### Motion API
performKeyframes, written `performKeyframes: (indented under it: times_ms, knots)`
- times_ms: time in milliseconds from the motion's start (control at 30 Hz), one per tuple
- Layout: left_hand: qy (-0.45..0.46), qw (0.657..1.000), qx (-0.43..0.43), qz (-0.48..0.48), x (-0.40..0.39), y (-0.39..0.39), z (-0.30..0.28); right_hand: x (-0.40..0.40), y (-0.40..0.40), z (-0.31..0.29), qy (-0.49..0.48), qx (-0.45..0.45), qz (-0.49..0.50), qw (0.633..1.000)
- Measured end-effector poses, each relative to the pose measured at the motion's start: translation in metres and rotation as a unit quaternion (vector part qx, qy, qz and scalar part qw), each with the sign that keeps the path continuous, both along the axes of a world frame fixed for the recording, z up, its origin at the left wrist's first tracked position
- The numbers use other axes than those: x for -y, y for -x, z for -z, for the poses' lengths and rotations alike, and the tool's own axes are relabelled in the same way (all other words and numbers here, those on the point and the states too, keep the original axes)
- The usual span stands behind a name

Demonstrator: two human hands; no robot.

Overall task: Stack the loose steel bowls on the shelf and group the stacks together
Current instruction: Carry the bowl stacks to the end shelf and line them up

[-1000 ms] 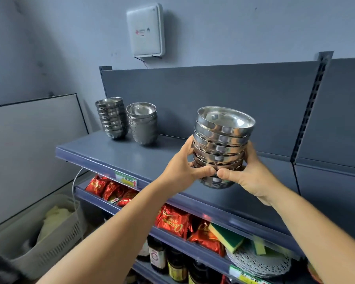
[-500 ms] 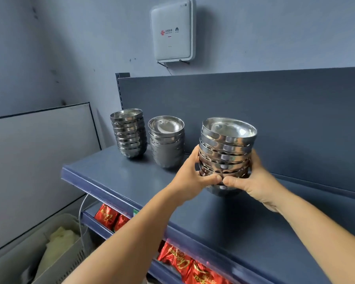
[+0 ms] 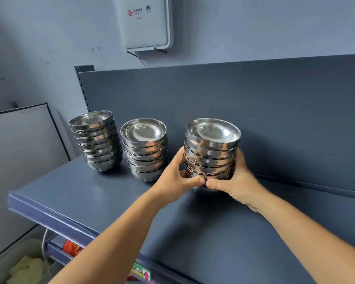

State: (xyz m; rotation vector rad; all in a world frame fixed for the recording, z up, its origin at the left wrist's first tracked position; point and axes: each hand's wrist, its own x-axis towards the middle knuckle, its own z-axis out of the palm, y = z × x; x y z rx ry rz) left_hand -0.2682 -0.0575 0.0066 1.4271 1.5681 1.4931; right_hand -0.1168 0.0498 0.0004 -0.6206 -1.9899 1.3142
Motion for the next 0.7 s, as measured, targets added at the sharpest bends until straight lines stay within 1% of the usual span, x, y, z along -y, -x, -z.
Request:
performKeyframes:
  times_ms: [100,233,433,533,700]
  knots:
    - [0.002,1.0,-0.001,0.014,-0.003,0.003,0.003,0.001,-0.002,-0.001,0.003,0.007,0.006,1.0]
    - [-0.008,0.999,-0.025,0.046,-0.004,0.004,-0.002,0.008,-0.006,-0.006,0.003,0.016,0.024,1.0]
    - [-0.078,0.994,-0.024,0.069,-0.003,0.005,-0.024,0.021,-0.004,-0.029,-0.011,-0.036,0.098,0.995]
    - [-0.083,0.994,-0.024,0.071,-0.004,0.007,-0.026,0.024,0.001,-0.035,-0.02,-0.037,0.126,0.991]
    - [-0.078,0.994,-0.02,0.075,-0.005,0.013,-0.024,0.027,0.006,-0.038,-0.025,-0.023,0.14,0.99]
